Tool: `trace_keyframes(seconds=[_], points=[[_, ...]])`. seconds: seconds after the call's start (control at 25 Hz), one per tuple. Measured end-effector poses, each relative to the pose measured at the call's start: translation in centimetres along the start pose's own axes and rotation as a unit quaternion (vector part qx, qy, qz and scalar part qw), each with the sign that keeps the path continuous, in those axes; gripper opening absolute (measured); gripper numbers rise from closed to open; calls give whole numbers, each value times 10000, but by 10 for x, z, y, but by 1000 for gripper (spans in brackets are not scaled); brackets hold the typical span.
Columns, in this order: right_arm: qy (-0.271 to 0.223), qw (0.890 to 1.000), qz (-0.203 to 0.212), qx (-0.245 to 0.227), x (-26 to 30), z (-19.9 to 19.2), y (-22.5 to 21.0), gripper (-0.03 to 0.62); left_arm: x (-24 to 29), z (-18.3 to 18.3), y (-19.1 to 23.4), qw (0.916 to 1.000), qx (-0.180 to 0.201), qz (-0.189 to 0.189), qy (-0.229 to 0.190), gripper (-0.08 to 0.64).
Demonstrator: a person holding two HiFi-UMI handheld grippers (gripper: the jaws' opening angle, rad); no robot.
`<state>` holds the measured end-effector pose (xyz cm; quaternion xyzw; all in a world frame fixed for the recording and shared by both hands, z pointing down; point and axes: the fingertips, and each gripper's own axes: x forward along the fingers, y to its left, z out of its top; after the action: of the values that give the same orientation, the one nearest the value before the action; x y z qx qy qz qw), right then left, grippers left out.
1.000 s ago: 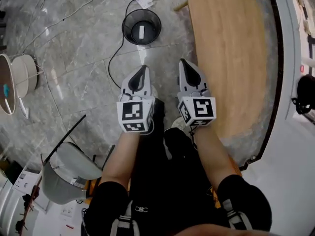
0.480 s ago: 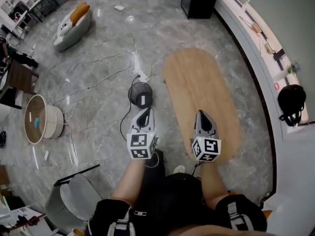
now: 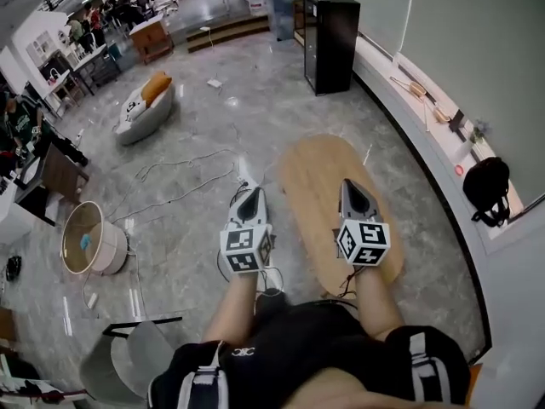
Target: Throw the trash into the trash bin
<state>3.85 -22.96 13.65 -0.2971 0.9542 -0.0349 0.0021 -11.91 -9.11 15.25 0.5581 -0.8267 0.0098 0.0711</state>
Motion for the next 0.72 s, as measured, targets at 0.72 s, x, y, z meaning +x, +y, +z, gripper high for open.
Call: trace_keyframes(seconds=[0.72], points=[[-252,9991,160,-305,-38,28,31,11,-42,27,-2,9997,46,17,-226,12]])
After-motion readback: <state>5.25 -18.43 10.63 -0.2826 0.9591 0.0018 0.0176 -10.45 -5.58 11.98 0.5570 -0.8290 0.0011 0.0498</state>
